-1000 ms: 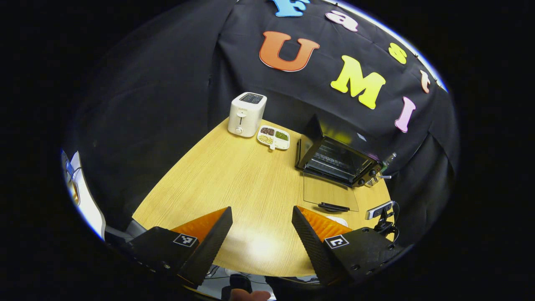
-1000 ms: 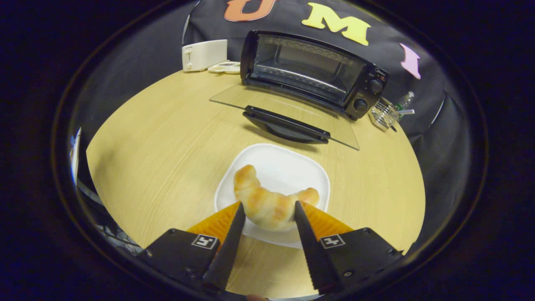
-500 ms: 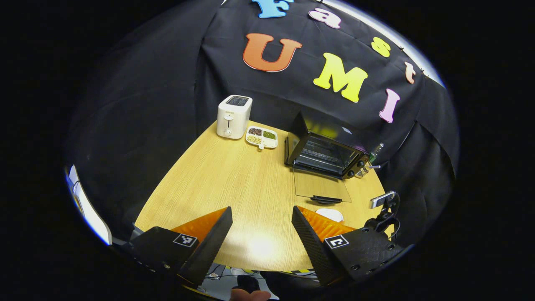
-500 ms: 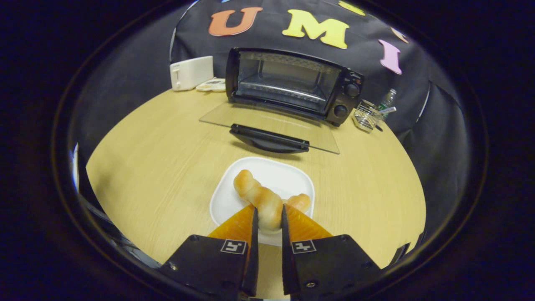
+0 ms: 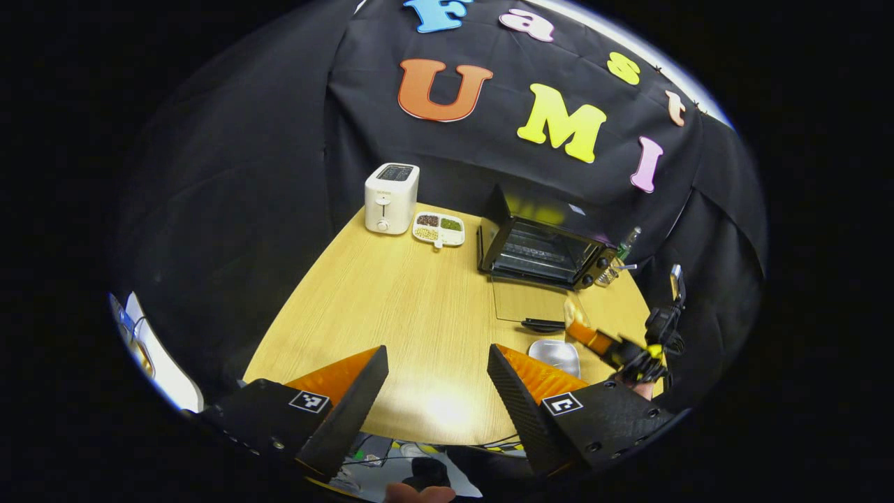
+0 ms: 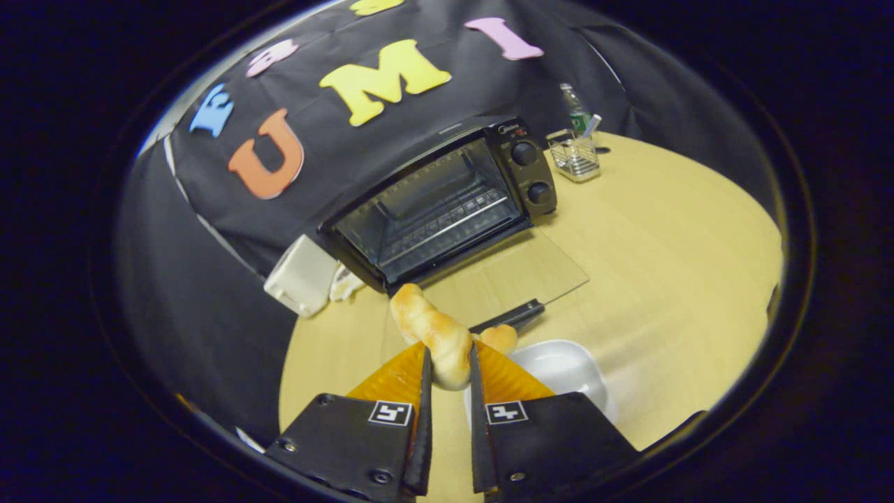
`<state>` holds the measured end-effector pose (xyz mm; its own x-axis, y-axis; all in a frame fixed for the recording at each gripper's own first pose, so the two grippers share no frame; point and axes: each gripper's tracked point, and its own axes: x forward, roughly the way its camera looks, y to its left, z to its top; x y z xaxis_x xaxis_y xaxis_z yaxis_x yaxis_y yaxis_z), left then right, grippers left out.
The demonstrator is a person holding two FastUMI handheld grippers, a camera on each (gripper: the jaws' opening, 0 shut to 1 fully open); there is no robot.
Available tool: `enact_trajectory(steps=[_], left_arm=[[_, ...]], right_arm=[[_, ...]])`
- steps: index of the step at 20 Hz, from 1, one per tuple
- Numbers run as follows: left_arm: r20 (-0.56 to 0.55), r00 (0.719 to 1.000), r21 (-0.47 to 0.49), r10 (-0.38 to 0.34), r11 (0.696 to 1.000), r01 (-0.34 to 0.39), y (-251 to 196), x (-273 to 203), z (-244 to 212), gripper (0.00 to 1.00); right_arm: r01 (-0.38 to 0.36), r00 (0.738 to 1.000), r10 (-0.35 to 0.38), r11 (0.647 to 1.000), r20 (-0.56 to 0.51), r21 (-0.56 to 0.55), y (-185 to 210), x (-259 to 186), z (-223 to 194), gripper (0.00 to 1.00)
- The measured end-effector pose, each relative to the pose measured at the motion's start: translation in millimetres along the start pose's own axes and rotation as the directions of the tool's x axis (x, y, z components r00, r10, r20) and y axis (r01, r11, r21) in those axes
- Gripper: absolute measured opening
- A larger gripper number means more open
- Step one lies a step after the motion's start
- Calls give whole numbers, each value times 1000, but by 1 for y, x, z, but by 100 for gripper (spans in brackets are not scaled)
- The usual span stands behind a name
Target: Open the electric oven with the left hand, put the food in, and close the electric oven.
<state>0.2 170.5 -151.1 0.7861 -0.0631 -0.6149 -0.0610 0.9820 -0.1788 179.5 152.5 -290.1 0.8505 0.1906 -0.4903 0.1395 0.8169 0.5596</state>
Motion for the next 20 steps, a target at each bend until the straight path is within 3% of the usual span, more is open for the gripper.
enact_trajectory(steps=[3,5,10,18,20], left_arm=[[-12,1000,12,27,1000,-27,2,-8,1,95],[-26,999,8,34,999,-34,1,-10,-1,95],[-76,995,19,65,998,-64,1,-9,-8,95],[-148,984,53,97,994,-90,-6,14,-15,95],[-158,983,62,96,994,-88,-11,20,-14,95]], right_arm=[[-56,998,51,977,30,208,14,23,21,25],[-96,995,81,939,58,331,25,39,38,25],[-220,976,172,783,137,583,47,82,76,22],[-303,953,207,643,221,703,55,144,129,24],[-314,949,209,624,235,716,55,159,136,25]])
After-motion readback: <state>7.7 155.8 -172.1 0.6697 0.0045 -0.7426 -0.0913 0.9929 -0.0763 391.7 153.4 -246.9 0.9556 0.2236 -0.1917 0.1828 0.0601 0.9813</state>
